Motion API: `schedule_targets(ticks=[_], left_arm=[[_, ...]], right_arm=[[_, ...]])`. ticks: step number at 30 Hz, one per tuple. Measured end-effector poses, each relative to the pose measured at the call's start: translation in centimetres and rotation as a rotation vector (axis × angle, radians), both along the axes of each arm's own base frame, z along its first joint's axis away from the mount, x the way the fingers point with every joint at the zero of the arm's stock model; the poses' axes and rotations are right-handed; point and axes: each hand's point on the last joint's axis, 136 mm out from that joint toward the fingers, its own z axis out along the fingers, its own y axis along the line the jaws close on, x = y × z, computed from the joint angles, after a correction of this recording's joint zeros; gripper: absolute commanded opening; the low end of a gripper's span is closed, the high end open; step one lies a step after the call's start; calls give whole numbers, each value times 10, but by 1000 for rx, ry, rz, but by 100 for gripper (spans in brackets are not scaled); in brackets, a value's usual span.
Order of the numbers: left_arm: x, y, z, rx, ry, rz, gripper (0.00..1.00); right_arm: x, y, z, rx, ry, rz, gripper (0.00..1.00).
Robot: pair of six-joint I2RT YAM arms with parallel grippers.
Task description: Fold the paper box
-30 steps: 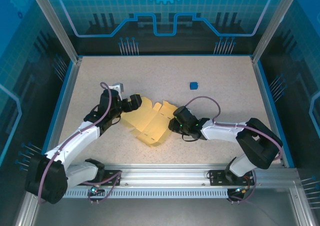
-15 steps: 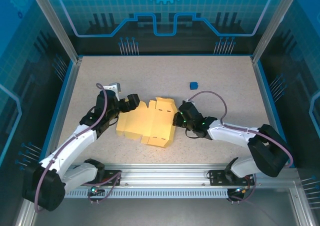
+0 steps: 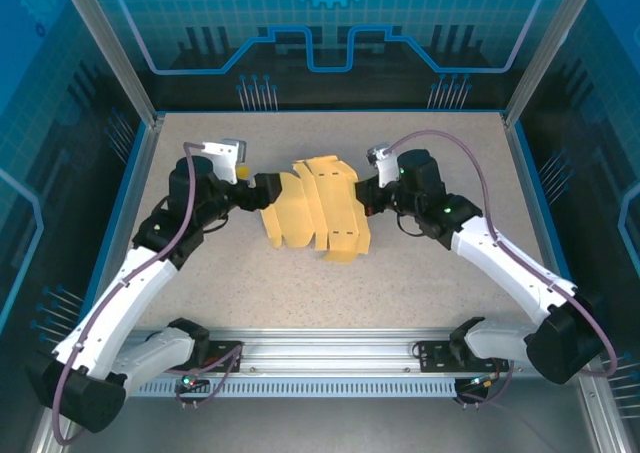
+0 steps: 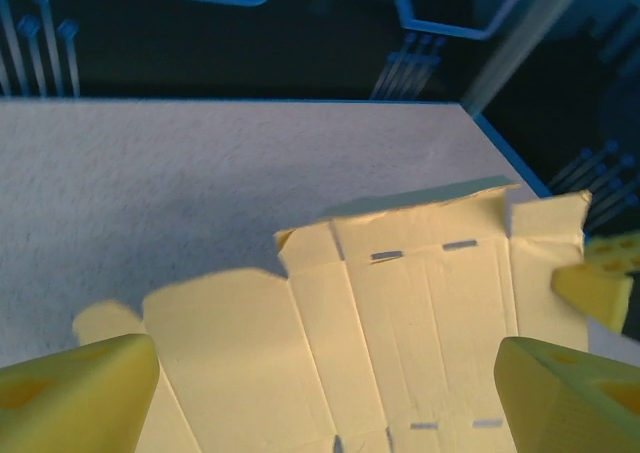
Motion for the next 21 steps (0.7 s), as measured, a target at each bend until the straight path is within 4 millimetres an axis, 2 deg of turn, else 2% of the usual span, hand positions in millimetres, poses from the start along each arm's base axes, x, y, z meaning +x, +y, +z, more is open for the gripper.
schedule_targets(ticks=[3,7,10,13,17,21], left_arm=[[-14,-17,25,97,-85,-128,92],[-30,-33,37,234,-176,-274,96],[-39,-39,31,332,-208,-360,98],[-41,-45,22,414,-224,-432,96],[-34,-52,13,485,-227,-484,91],[-29,-56,7,519,-227,-516,79]], right_arm=[[-7,-1,19,-31,-41,98,0],[-15,-5,44,-54,-84,203,0],[-24,0,63,-61,-119,294,0],[-33,7,74,-59,-135,380,0],[-45,12,75,-54,-119,469,0],[-55,14,73,-59,-101,531,0]])
